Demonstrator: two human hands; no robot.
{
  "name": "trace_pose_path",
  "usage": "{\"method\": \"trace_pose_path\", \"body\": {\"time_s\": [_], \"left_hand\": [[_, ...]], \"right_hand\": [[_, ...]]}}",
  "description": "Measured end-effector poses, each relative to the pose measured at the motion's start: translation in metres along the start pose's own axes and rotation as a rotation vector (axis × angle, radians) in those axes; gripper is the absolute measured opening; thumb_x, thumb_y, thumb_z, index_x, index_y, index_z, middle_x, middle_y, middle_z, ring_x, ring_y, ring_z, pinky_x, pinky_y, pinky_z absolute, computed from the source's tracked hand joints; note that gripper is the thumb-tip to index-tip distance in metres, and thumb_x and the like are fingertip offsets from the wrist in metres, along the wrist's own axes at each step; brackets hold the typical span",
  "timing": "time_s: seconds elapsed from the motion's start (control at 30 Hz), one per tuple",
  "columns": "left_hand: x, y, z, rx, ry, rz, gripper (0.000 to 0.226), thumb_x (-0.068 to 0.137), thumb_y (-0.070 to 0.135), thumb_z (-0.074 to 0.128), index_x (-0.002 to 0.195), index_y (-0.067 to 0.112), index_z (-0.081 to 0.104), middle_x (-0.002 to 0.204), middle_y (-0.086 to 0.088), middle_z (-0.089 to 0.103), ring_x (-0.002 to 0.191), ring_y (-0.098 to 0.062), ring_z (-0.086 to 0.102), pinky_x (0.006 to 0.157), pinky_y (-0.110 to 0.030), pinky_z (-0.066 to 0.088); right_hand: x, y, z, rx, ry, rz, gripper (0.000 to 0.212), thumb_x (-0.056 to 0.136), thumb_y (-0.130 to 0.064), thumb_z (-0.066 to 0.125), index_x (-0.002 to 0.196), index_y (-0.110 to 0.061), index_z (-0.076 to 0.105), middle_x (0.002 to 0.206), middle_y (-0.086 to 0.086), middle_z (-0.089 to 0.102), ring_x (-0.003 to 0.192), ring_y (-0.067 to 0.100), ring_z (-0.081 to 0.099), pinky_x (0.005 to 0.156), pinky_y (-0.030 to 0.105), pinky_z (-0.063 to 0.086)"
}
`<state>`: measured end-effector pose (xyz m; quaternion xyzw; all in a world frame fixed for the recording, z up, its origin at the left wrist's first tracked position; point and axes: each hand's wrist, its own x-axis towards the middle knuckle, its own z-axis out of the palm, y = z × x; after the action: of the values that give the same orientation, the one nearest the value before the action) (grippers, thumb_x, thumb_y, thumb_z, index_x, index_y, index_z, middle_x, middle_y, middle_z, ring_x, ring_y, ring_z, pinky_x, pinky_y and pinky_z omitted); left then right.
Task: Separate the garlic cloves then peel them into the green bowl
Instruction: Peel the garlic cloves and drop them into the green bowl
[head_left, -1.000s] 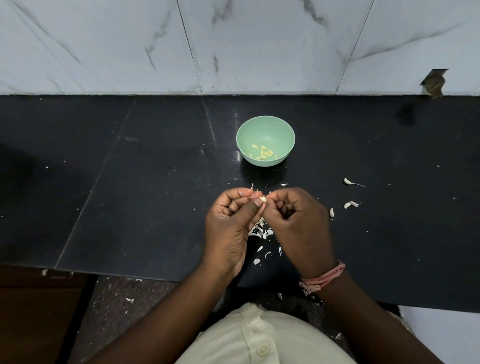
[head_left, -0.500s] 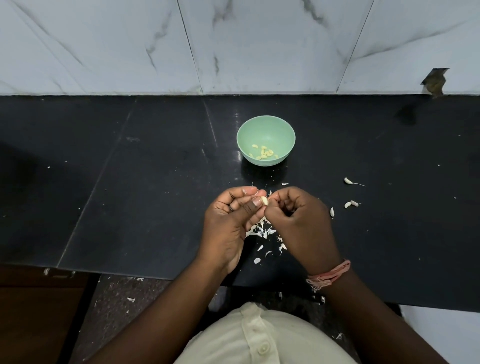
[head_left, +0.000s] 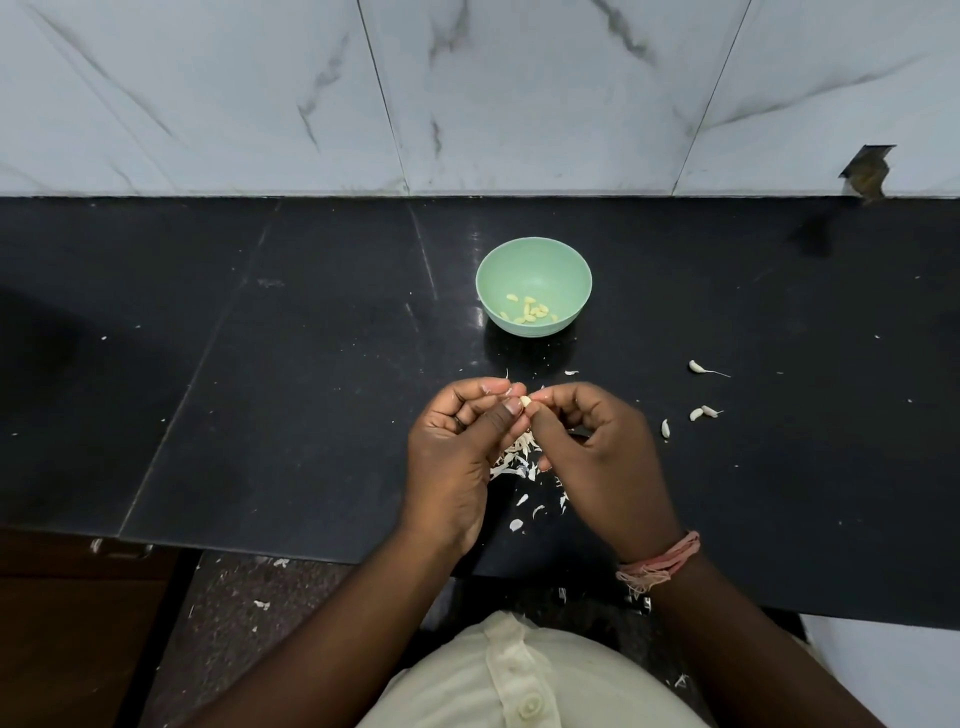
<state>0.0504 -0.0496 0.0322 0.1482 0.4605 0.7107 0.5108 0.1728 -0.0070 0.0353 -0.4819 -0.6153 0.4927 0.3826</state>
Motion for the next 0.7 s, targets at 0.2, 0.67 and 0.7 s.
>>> {"method": "trace_pose_path", "body": {"time_s": [0.2, 0.67, 0.7], "left_hand": [[-0.002, 0.001, 0.0, 0.05, -0.04, 0.08, 0.018, 0.079, -0.003, 0.072, 0.095, 0.005, 0.07, 0.1, -0.019, 0.072, 0.099, -0.025, 0.07, 0.087, -0.033, 0.059], [0.0, 0.007, -0.002, 0.056, -0.069, -0.009, 0.02, 0.084, -0.014, 0.064, 0.098, 0.0, 0.066, 0.099, -0.018, 0.075, 0.096, -0.021, 0.074, 0.078, -0.025, 0.059], [0.0, 0.007, -0.002, 0.062, -0.07, -0.012, 0.02, 0.085, -0.014, 0.064, 0.098, 0.0, 0.066, 0.099, -0.017, 0.076, 0.097, -0.021, 0.074, 0.078, -0.025, 0.059]], "right_hand": [[0.001, 0.001, -0.004, -0.069, 0.003, -0.086, 0.013, 0.09, -0.013, 0.074, 0.089, -0.025, 0.079, 0.079, -0.011, 0.074, 0.068, 0.013, 0.07, 0.066, 0.034, 0.058], [0.007, 0.001, -0.011, -0.211, -0.017, -0.232, 0.012, 0.087, -0.012, 0.074, 0.075, -0.016, 0.073, 0.07, -0.009, 0.066, 0.066, 0.012, 0.062, 0.064, 0.034, 0.052], [0.006, 0.002, -0.01, -0.225, -0.015, -0.219, 0.014, 0.087, -0.013, 0.074, 0.074, -0.017, 0.071, 0.067, -0.01, 0.063, 0.064, 0.011, 0.059, 0.061, 0.03, 0.049]]}}
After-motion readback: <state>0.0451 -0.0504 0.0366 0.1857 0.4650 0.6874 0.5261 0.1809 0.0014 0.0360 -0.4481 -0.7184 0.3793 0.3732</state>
